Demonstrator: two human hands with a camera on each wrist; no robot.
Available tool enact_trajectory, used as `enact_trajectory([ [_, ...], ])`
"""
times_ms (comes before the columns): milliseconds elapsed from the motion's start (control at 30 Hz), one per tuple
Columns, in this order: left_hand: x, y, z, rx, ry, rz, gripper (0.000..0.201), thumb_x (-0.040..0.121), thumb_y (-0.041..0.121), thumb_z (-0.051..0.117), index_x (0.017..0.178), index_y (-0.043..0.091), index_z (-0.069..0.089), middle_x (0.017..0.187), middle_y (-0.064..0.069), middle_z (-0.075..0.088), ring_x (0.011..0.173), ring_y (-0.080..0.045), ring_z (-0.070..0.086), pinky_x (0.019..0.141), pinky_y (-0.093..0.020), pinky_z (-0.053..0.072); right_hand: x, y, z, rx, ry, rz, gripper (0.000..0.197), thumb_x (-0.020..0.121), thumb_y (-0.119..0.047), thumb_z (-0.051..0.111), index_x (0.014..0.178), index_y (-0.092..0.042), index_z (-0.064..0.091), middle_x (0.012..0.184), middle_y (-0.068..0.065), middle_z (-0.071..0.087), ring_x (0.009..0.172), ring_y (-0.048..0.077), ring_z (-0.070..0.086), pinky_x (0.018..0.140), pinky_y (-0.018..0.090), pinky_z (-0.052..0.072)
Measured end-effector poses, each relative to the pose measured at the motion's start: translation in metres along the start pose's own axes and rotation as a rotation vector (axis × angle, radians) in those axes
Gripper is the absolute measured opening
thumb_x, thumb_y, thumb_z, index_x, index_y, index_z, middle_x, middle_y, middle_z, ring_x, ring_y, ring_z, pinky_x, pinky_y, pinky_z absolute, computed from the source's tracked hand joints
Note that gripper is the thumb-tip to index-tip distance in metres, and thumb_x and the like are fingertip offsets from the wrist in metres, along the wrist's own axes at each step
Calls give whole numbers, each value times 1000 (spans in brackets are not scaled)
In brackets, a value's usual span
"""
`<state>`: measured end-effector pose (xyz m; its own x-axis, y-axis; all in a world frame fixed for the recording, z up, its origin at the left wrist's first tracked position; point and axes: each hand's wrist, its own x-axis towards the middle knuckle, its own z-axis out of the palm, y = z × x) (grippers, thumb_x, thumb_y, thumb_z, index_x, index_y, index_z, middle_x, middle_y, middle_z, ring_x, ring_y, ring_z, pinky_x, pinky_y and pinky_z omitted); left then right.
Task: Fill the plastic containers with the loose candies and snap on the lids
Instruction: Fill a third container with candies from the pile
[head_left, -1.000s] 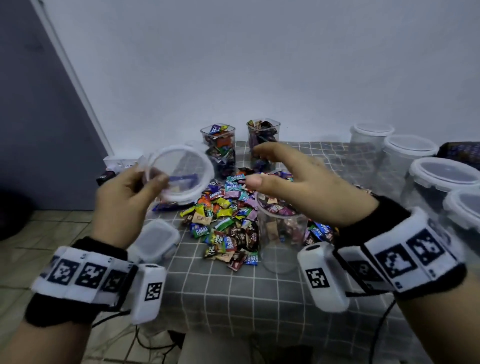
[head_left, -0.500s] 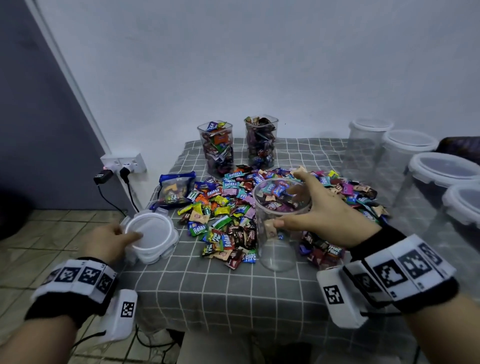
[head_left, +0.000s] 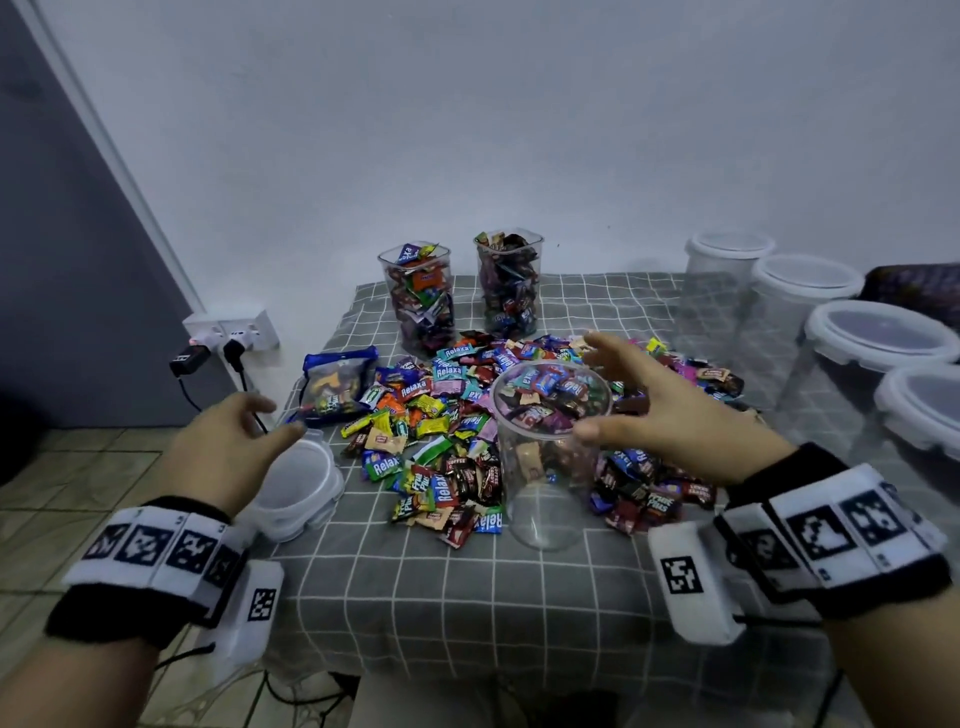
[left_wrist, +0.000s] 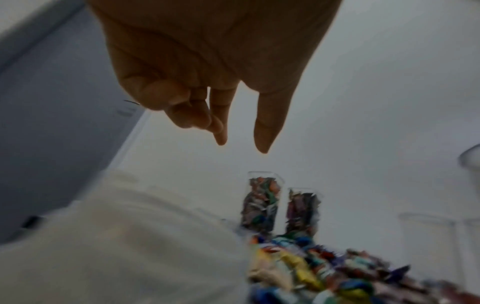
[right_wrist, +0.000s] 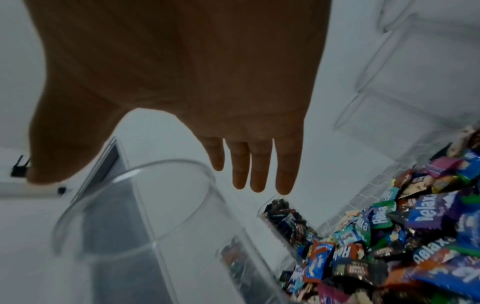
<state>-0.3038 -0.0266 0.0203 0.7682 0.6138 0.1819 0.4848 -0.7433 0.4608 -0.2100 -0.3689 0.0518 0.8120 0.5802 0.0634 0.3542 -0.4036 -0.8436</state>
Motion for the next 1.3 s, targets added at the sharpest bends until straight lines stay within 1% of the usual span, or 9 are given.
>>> enact_trajectory([
  [67,-1,22,2,-76,-8,74,28,84,44,63,101,22,61,90,-3,60,85,-22,54,71,-31,37,5,7,-11,59,85,31,86,55,-64,74,130,-37,41,132,-12,49,121,3,47,105,29,36],
  [167,6,48,14,-213,-96,127,27,84,43,64,102,22,62,93,-2,61,89,-20,56,77,-32,42,17,21,-25,141,278,109,66,61,-54,71,119,-29,53,123,-4,58,111,10,55,101,35,42],
  [300,29,72,38,-276,-246,165,39,83,44,64,114,20,59,109,0,61,99,-18,57,93,-37,46,35,44,-38,-20,411,264,58,84,-39,66,134,-17,46,137,6,49,122,23,48,104,42,38],
  [400,48,84,59,-228,-307,126,51,81,50,64,123,22,53,124,-1,58,106,-19,56,100,-41,42,52,61,-42,-152,412,364,69,84,-38,66,141,-12,38,144,12,41,128,29,43,107,47,35],
  [633,80,107,93,-101,-418,114,71,83,42,67,140,13,38,143,-11,43,127,-29,45,102,-35,37,89,87,-38,-373,290,524,70,84,-40,64,139,-7,36,139,16,45,124,32,45,103,43,39],
  [833,103,116,114,39,-457,84,82,81,58,59,146,20,28,146,-11,41,129,-32,43,105,-38,38,114,103,-38,-504,197,638,77,81,-54,60,138,-10,34,140,16,43,124,34,45,99,42,40],
  [1033,108,132,124,167,-543,105,86,83,68,46,150,27,12,152,-12,30,134,-32,37,106,-34,34,138,97,-27,-504,86,604,89,78,-63,59,145,-16,26,144,14,41,126,33,45,101,42,42],
  [1133,105,139,126,203,-628,162,91,79,70,49,150,35,3,154,-13,24,136,-32,34,106,-34,34,143,89,-18,-605,-42,573,96,79,-63,58,151,-23,9,156,13,20,138,34,30,110,44,32],
  [1300,97,145,127,291,-697,287,88,79,61,59,150,35,14,155,-6,24,137,-29,33,106,-32,31,141,75,-8,-772,-155,454,92,80,-61,59,151,-28,11,156,10,18,140,29,28,109,38,31],
])
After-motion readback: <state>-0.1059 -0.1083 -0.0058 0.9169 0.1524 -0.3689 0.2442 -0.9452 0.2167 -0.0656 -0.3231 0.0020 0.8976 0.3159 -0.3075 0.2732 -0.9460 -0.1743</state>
